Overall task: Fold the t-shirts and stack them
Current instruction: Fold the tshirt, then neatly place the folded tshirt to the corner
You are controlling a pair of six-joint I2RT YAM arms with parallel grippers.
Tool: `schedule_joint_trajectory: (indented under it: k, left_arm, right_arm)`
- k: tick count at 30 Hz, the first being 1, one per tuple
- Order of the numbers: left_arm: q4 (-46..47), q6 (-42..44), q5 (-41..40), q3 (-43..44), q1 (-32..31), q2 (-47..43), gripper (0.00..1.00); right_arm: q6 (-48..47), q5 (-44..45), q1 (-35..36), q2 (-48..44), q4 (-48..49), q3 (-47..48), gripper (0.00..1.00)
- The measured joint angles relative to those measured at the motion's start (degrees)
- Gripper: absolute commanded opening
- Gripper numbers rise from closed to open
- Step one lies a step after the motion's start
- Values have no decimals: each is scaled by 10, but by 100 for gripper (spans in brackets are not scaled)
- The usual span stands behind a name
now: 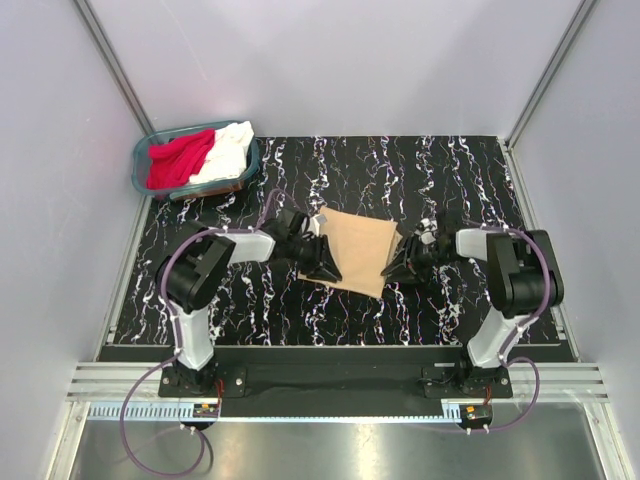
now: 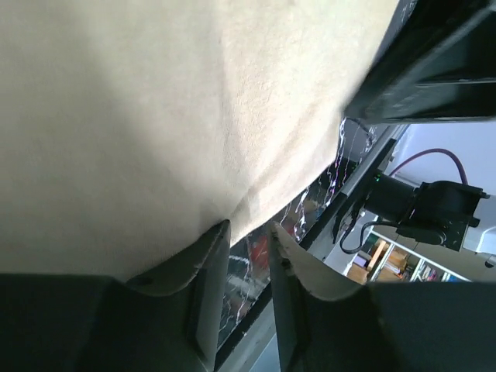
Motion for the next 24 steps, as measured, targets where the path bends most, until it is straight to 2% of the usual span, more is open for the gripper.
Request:
schedule_joint_trajectory:
  k: [1,2,5,9,17,24]
  left_arm:
    - [-2,2,1,-5,5,-7,35]
    - [-5,6,0,-12,9,-16,36]
    - [-41,16,-7,-35,21,-71,40]
    - [-78,20,-9,-37,23,-158,44]
    - [-120,25,-7,-5,27,-282,45]
    - [-140,25,-7,-48,65,-331,46]
  right_arm:
    - [-1,2,-3,-17,-13,1,39]
    - [0,4,-3,-31,-22,3,49]
    - [1,16,-4,-80,-47,25,68]
    - [-5,50,-6,-89,-63,83,80]
    - [27,141,-7,3,-74,173,80]
    - [64,192,-6,50,-78,206,80]
